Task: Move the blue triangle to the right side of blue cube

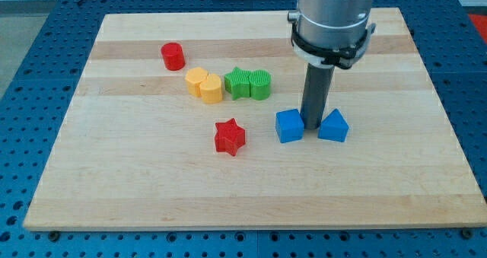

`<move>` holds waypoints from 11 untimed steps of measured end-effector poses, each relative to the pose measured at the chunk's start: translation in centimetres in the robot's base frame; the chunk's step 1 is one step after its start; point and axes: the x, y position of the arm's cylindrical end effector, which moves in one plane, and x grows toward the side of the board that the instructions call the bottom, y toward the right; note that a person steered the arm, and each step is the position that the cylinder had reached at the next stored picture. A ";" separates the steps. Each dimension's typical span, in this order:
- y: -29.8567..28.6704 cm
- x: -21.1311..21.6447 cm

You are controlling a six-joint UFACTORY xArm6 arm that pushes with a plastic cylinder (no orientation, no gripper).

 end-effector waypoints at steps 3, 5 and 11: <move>1.5 -3.9; 9.9 -4.7; 1.9 -1.1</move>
